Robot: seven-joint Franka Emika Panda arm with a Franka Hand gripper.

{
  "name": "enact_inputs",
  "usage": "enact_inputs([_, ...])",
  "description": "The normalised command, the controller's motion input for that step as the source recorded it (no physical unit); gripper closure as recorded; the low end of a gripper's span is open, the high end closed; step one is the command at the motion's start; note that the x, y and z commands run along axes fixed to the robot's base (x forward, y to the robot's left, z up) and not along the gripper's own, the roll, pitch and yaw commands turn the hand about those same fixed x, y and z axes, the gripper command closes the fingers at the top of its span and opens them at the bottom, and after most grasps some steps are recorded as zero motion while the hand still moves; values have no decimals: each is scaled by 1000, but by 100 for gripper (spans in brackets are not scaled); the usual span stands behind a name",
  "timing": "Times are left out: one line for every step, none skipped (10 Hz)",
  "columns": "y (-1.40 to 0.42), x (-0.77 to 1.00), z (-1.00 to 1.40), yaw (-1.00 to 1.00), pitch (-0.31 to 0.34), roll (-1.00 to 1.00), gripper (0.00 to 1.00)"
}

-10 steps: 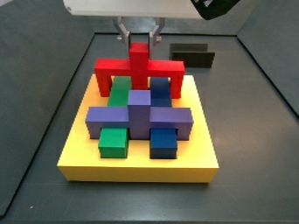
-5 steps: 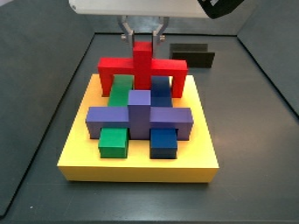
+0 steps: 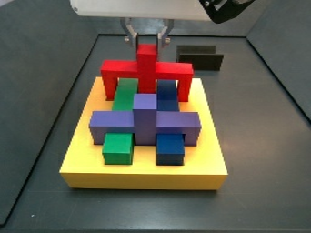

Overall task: Pick up the red object. Move up. Move to above the board. Insert the red object.
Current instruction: Insert the red object.

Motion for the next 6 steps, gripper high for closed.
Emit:
enact_inputs([-83,297,-337,0,-14,0,100])
enact_inputs([-46,383,-334,0,0,0,100])
enact_inputs([0,366,-369,0,0,0,100])
enact_inputs([9,329,-403,0,0,4,100])
enact_inputs([74,374,-429,-37,0,0,100])
enact_inputs([69,349,-409,-26,0,0,100])
